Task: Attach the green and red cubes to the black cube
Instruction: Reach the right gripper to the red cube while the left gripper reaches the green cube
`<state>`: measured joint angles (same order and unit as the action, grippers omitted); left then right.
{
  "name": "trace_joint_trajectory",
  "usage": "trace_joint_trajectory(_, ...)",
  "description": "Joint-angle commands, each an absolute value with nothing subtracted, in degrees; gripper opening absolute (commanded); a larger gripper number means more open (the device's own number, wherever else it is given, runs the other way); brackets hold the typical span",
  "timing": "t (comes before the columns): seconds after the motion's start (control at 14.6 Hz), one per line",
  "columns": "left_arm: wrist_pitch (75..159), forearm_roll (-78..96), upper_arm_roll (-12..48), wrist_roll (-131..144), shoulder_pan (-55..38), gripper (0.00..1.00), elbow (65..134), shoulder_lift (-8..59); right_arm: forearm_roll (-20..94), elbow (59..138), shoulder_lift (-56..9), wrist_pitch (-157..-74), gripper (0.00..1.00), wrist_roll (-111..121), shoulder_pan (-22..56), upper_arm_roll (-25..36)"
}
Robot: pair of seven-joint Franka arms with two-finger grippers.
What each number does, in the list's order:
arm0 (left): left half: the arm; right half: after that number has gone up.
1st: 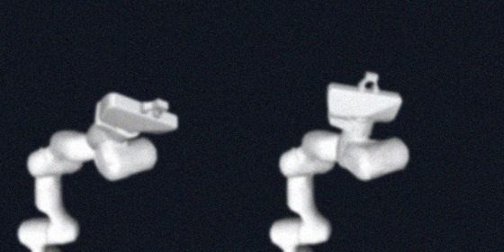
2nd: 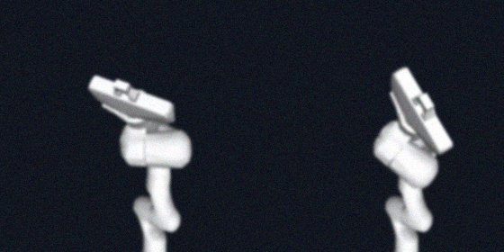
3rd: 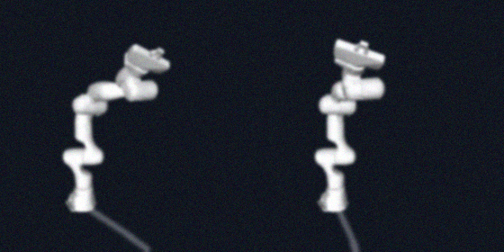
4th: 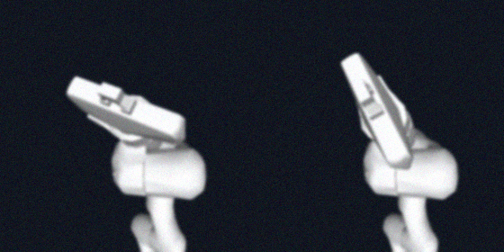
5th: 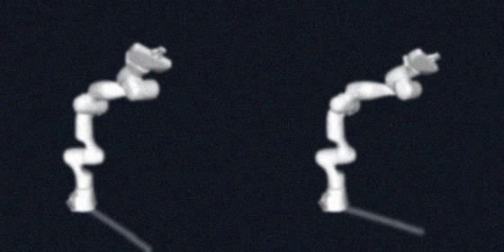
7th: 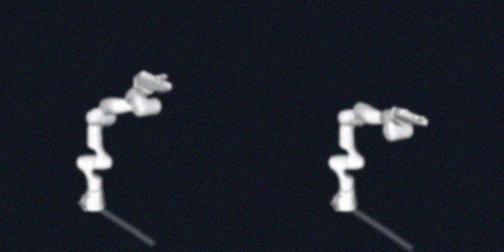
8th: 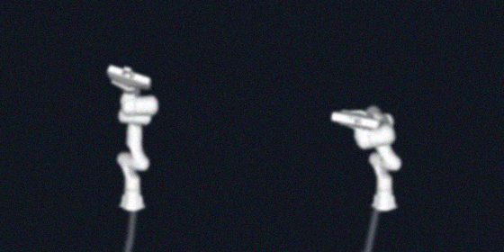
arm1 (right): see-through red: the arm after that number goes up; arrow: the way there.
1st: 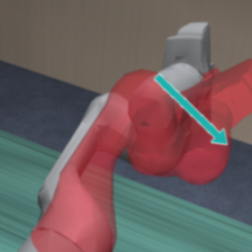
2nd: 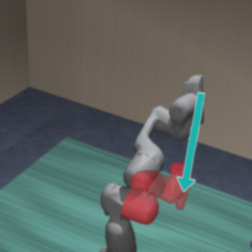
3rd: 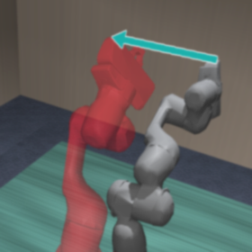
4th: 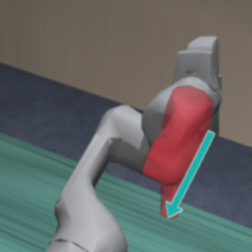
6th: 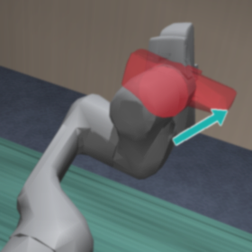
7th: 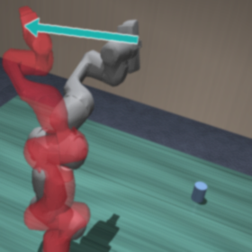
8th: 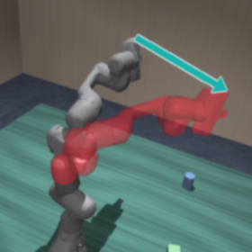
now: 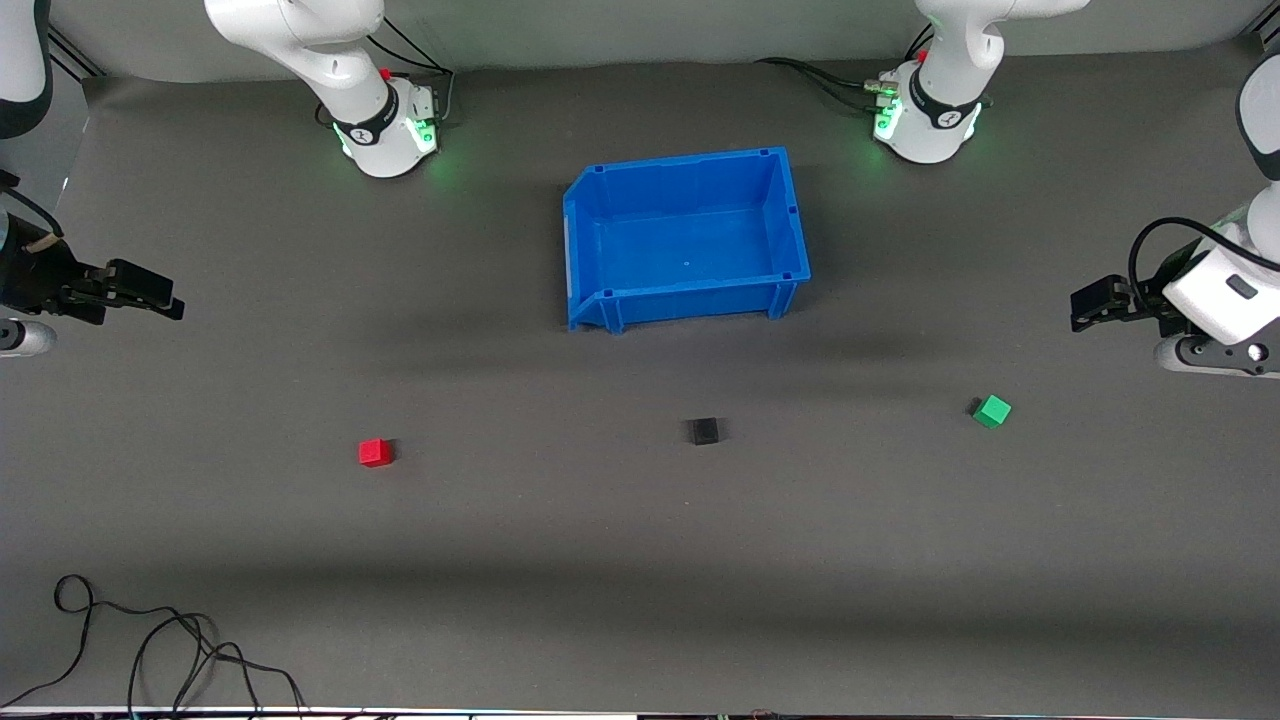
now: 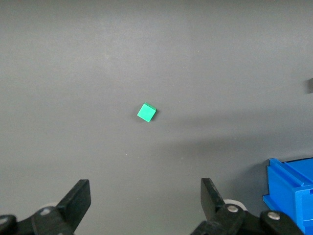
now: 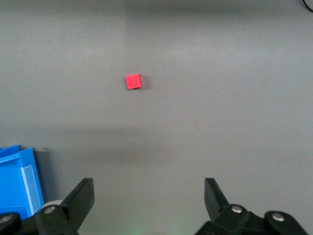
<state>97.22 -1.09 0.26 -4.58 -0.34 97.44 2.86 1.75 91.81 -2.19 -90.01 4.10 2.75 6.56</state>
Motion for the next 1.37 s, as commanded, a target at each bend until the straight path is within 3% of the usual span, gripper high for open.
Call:
trace_joint_trajectory(0.0,96.68,-0.97,0.26,-3.43,-0.79,1.00,97.12,1.58,0.62,91.32,-2.02,-89.73,1.00,4.92,3.43,6.86)
trace_joint_trajectory(0.41,95.80,-0.97,0.97,-3.43,-0.88,1.00,97.12,1.58,0.96,90.36,-2.55,-90.18,1.00,0.47,3.95,6.68)
trace_joint_trajectory(0.75,95.71,-0.97,0.97,-3.60,-0.79,1.00,97.21,1.67,5.42,81.75,-9.66,-90.18,1.00,-33.69,4.48,6.68)
trace_joint_trajectory(1.1,96.24,-0.97,0.97,-3.43,-0.70,1.00,97.12,2.02,9.83,81.82,-13.88,-91.49,1.00,-62.88,4.48,6.68)
trace_joint_trajectory(1.3,96.77,-1.05,0.97,-3.43,-0.79,1.00,97.12,2.29,12.74,82.18,-17.65,-91.58,1.00,-69.17,3.78,7.12)
